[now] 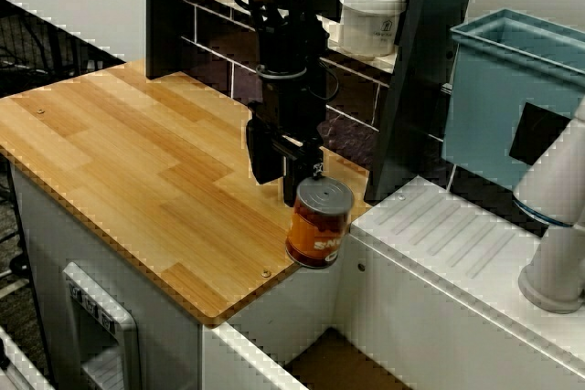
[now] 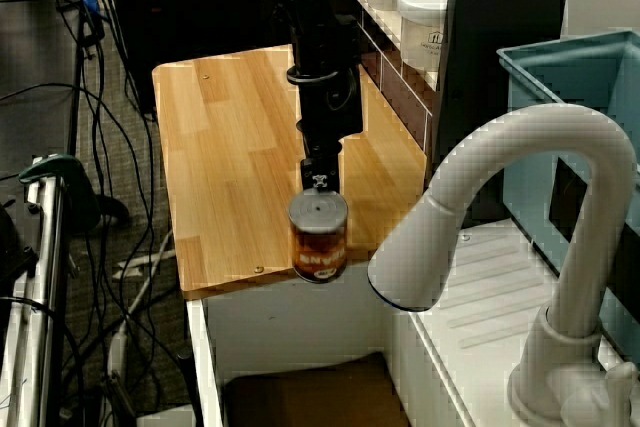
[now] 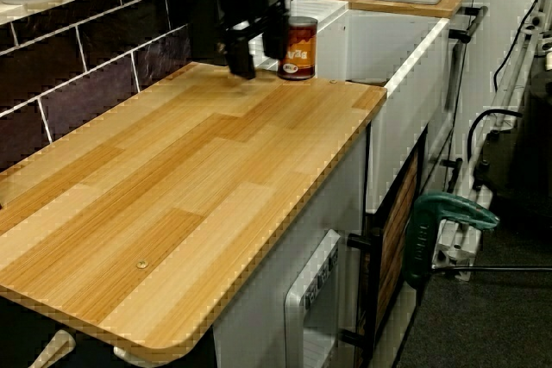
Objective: Push into sink
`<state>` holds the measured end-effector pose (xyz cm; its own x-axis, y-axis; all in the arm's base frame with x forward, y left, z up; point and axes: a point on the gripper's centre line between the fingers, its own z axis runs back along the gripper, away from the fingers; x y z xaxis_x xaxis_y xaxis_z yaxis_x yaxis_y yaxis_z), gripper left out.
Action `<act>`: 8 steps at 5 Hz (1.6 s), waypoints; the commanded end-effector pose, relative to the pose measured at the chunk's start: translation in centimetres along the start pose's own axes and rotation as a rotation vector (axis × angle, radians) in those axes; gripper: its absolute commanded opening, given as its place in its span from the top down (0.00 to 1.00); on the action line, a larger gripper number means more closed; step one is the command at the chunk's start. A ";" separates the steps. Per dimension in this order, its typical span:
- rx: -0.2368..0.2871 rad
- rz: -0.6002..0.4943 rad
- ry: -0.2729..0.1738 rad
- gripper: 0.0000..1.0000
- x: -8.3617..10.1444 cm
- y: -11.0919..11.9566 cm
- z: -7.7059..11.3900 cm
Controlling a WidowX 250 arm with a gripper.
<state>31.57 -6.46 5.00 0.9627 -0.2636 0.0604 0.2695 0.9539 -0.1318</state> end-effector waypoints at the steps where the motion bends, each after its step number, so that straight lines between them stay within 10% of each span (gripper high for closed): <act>1: 0.038 -0.065 -0.074 0.00 -0.7 -5.7 2.3; 8: 0.053 -0.065 -0.073 0.00 -1.2 -5.8 1.8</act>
